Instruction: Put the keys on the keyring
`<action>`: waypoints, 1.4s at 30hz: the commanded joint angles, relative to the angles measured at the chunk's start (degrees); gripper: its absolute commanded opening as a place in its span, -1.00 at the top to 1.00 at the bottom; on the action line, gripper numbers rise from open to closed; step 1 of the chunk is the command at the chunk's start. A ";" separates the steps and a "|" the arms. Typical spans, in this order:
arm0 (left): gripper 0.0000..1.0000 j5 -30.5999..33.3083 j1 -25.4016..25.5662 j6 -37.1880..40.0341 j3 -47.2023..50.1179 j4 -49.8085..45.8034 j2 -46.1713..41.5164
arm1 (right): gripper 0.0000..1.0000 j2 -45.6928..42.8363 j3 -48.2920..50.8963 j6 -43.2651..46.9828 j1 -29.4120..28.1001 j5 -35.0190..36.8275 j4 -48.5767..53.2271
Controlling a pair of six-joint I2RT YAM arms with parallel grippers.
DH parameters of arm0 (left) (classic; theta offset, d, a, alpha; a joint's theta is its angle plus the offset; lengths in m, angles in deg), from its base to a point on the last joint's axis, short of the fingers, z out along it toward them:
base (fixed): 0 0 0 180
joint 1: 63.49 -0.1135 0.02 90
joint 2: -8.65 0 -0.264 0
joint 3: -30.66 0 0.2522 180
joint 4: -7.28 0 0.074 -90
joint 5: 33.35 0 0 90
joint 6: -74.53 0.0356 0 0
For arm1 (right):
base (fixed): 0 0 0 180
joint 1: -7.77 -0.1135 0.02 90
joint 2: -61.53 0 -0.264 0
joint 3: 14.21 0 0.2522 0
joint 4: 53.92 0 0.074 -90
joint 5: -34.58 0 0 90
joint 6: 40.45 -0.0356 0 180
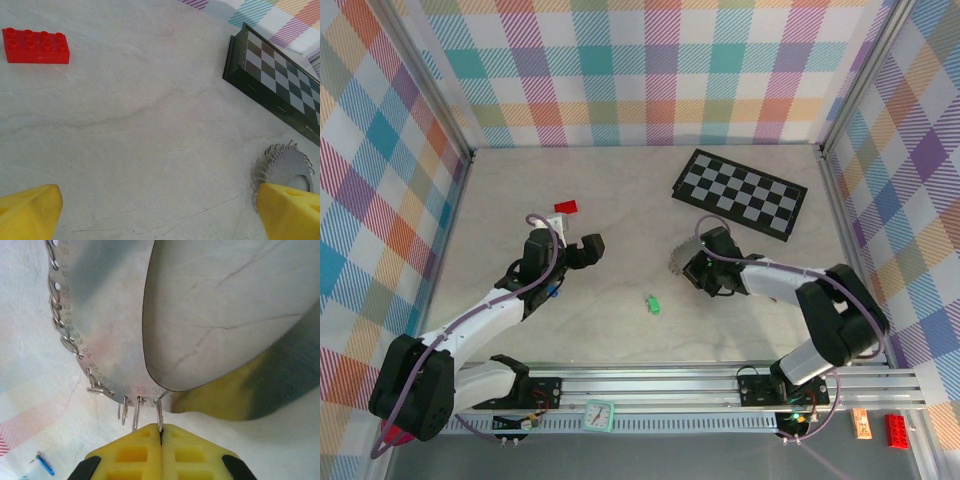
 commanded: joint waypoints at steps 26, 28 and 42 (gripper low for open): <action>-0.96 2.48 3.43 1.68 -2.72 4.81 5.08 | 1.00 -2.76 -8.30 34.20 -5.51 -0.19 38.94; -0.96 2.61 3.56 1.98 -3.03 4.81 5.15 | 1.00 -1.69 -8.43 34.28 -5.88 -0.52 38.19; -0.96 2.75 4.50 2.97 -3.77 5.60 6.90 | 0.67 1.47 -9.91 34.13 -6.52 0.47 36.50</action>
